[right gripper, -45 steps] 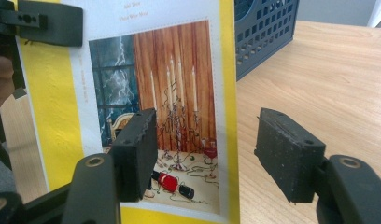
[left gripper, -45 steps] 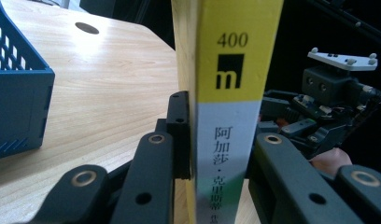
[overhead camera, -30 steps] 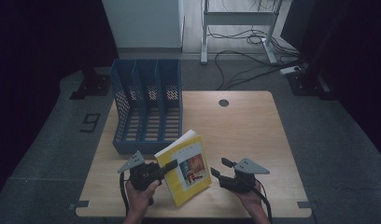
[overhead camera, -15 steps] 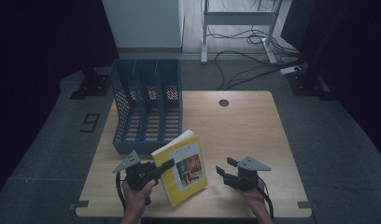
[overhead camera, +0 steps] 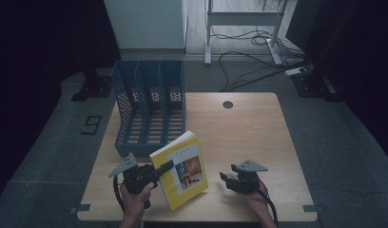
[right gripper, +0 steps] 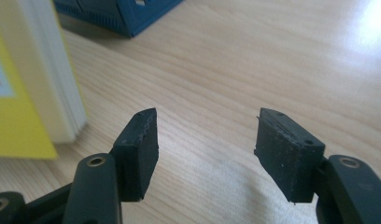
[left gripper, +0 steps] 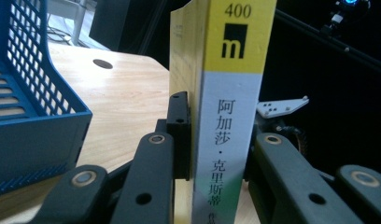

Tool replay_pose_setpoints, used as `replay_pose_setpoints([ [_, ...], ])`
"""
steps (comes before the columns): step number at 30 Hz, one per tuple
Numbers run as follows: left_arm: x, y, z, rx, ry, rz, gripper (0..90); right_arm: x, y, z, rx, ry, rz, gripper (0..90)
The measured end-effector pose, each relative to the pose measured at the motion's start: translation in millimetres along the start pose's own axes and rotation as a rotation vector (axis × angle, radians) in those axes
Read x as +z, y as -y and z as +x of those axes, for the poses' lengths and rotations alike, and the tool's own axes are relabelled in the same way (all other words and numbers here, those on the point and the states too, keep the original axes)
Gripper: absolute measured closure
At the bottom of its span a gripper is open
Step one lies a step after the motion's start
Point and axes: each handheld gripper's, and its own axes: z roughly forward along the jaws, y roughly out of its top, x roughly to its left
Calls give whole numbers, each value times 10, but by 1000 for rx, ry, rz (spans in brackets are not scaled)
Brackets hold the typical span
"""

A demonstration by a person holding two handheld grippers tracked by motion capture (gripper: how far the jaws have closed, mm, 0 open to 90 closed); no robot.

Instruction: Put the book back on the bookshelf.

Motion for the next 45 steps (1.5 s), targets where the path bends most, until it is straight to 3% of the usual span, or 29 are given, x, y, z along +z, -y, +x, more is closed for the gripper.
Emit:
replay_pose_setpoints([
  [5,-28,-8,27,-3,-10,-6,752,44,25,-33,11,16,44,381],
  [21,-90,-39,30,-2,-12,-35,752,108,72,-57,2,41,106,375],
  [26,-123,-76,21,-15,-9,-56,752,114,86,-50,-4,48,103,374],
  [30,-135,-115,-25,-7,2,-66,752,114,108,-49,-69,108,107,364],
  [35,-130,-135,-21,-26,4,-72,752,91,117,-95,-38,104,99,362],
  [37,-118,-147,-18,-51,-1,-89,752,80,122,-115,-25,125,102,332],
  [45,-127,-262,-60,-73,-37,-117,751,85,119,-139,-47,134,108,311],
])
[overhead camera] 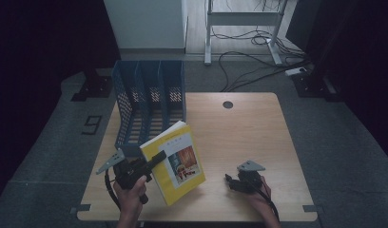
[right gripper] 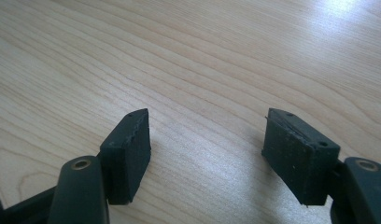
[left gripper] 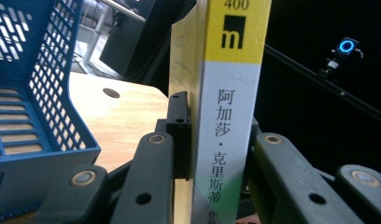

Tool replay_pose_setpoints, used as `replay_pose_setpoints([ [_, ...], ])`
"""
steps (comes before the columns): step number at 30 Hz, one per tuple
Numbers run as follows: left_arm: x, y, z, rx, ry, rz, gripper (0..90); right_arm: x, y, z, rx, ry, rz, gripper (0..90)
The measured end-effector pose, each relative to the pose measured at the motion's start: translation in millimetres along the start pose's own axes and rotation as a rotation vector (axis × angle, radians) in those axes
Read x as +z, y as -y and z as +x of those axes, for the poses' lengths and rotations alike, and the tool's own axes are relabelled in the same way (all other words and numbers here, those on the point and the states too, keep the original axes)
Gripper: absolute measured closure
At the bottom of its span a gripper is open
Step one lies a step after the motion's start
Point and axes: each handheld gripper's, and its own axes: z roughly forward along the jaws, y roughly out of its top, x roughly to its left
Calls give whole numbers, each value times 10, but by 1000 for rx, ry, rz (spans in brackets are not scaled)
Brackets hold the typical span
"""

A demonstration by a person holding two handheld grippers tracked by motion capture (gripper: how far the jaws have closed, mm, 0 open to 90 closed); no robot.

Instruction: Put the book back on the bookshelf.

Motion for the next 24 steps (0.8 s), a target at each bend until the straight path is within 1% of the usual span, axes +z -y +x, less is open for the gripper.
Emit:
replay_pose_setpoints([
  [2,-7,-30,-12,2,-6,-2,752,1,-1,0,0,0,2,310],
  [3,-20,-99,-40,10,-13,-7,752,0,-1,0,0,-1,2,310],
  [6,-39,-207,-98,16,-21,-16,751,0,-1,-1,0,-2,4,310],
  [10,-55,-323,-177,24,-13,-23,752,1,-1,-5,-2,-3,3,310],
  [11,-55,-323,-177,24,-13,-23,752,1,-1,-5,-2,-3,3,310],
  [12,-56,-372,-198,27,-10,-32,752,1,-1,-11,-2,-5,3,310],
  [17,-64,-436,-196,28,-19,-45,752,0,0,-12,-1,-2,2,309],
  [18,-70,-447,-182,33,-31,-56,752,1,0,-12,-1,-2,2,310],
  [19,-70,-447,-182,33,-31,-56,752,1,0,-12,-1,-2,2,310],
  [20,-76,-448,-162,36,-47,-72,752,3,-3,-16,-4,-3,2,308],
  [21,-76,-448,-162,36,-47,-72,752,3,-3,-16,-4,-3,2,308],
  [22,-73,-445,-143,43,-64,-84,752,5,-5,-23,-3,-2,3,308],
  [23,-73,-445,-143,43,-64,-84,752,5,-5,-23,-3,-2,3,308],
  [24,-65,-448,-129,55,-76,-81,752,6,-6,-21,2,1,3,308],
])
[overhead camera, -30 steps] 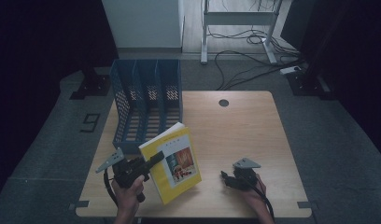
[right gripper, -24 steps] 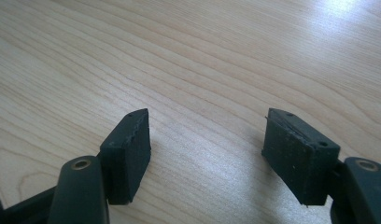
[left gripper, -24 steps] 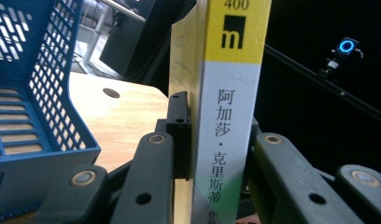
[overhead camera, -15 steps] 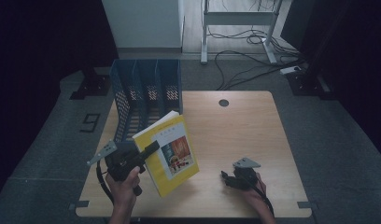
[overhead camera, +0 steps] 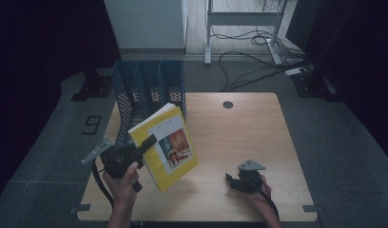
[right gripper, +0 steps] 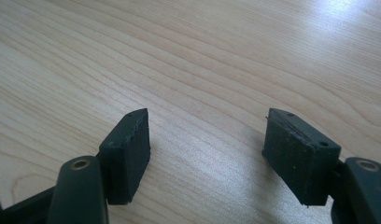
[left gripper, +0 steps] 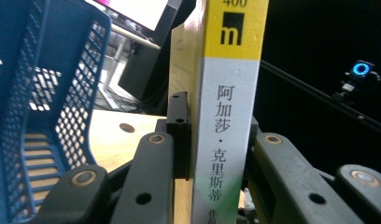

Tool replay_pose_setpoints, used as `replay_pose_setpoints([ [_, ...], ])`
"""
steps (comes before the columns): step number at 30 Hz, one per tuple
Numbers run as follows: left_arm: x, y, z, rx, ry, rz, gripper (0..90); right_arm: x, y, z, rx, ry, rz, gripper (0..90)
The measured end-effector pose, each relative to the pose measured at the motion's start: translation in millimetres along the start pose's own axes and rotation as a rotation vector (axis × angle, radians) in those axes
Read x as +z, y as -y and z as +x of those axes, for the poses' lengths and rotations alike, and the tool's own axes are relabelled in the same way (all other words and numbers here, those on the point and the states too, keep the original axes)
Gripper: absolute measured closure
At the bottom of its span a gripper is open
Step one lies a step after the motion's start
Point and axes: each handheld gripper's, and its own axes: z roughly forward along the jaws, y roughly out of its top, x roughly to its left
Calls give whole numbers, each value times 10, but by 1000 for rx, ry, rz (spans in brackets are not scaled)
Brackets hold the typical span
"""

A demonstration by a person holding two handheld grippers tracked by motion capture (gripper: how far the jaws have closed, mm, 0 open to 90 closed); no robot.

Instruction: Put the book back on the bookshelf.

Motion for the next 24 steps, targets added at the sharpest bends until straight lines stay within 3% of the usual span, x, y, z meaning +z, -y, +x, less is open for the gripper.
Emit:
replay_pose_setpoints([
  [10,31,-34,56,43,-53,-6,752,0,-1,-5,9,6,0,308],
  [21,24,-123,86,57,-91,-32,752,0,-1,-7,10,6,-1,308],
  [24,31,-162,71,82,-114,-46,752,0,0,-7,10,7,-1,308],
])
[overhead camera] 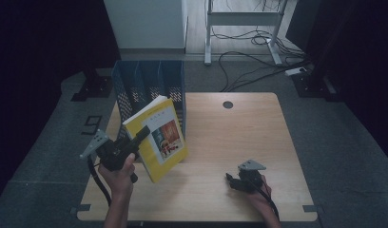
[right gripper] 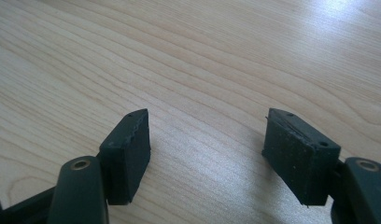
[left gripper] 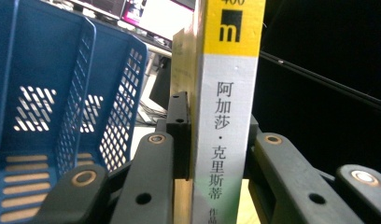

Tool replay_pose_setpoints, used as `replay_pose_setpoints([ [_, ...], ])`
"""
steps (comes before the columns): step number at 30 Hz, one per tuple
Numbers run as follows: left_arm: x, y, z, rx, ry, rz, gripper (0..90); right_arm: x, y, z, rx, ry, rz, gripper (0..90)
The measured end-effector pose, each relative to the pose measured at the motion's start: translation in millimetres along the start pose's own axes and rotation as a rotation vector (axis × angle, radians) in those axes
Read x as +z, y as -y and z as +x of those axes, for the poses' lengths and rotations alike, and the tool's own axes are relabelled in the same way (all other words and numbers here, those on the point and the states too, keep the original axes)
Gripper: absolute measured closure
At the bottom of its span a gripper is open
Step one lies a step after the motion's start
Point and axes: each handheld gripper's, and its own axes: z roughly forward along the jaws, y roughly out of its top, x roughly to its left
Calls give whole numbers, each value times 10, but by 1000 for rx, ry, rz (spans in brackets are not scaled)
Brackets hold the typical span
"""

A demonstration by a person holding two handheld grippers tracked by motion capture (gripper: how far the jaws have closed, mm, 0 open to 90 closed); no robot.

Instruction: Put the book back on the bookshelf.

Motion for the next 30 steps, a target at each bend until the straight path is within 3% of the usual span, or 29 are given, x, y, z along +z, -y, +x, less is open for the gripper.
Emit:
replay_pose_setpoints([
  [10,70,-76,4,8,-21,-9,752,0,1,-9,2,1,-2,308],
  [16,120,-131,-4,12,-31,-13,753,-8,3,-34,29,-6,-4,308],
  [30,307,-146,34,14,-47,7,753,0,1,-9,14,14,-1,307],
])
